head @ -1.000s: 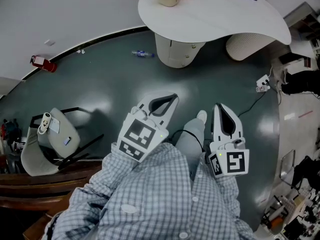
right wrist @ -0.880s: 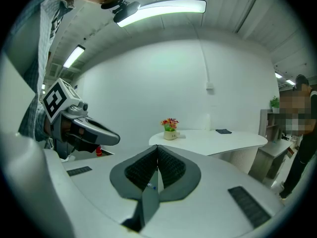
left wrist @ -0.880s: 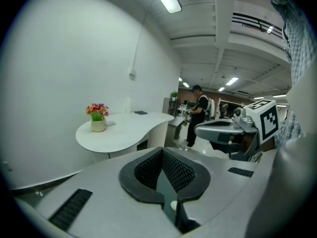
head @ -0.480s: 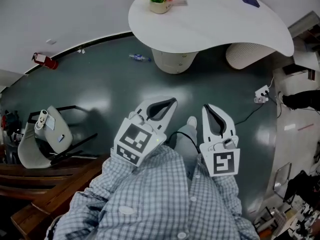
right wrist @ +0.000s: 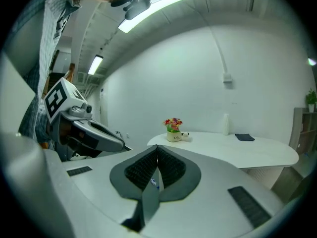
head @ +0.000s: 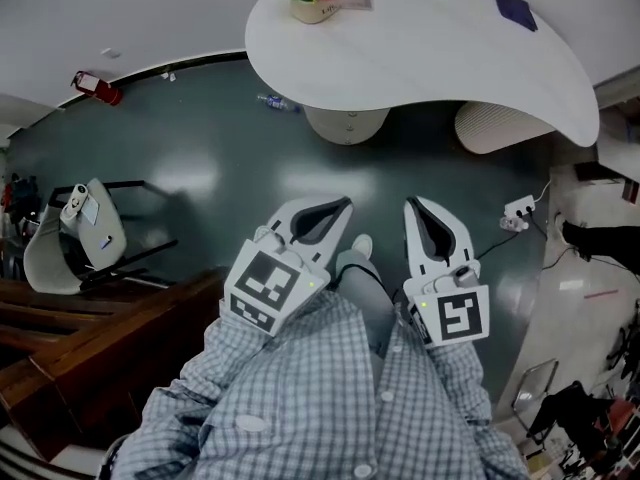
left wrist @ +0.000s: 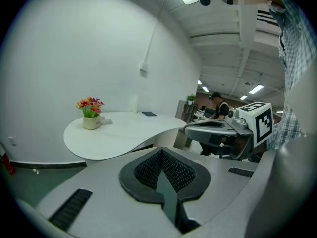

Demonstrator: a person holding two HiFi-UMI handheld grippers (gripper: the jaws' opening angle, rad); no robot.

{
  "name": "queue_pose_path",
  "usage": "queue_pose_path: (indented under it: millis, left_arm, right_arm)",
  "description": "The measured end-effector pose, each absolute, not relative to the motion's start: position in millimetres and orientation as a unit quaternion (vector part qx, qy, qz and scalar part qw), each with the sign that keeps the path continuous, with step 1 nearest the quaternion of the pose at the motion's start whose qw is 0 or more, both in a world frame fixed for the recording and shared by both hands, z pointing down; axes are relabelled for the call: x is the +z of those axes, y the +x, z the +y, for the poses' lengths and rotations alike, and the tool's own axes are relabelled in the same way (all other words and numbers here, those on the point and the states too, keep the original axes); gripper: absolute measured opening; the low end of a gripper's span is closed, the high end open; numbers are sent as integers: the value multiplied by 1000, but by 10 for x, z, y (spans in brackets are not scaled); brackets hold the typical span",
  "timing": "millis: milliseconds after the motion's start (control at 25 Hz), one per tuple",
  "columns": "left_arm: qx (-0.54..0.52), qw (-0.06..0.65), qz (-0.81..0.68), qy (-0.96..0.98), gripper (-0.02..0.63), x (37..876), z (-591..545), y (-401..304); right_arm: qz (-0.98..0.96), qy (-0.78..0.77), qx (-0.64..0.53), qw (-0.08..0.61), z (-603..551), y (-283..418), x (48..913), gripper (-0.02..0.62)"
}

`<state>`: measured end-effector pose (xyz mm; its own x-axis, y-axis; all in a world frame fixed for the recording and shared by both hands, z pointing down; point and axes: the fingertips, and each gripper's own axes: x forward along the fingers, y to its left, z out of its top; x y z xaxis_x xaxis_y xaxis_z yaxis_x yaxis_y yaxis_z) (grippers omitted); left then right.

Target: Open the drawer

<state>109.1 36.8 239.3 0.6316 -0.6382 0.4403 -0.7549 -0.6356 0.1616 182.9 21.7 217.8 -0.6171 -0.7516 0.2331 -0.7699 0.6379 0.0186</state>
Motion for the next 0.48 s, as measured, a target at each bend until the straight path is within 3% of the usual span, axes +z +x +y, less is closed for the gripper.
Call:
queue_pose_path:
  millis: [480]
  left_arm:
    - [165, 210, -494, 828, 3, 2519, 274, 988]
  right_arm:
    - [-942, 307, 52, 128, -28, 1858, 2452, 9]
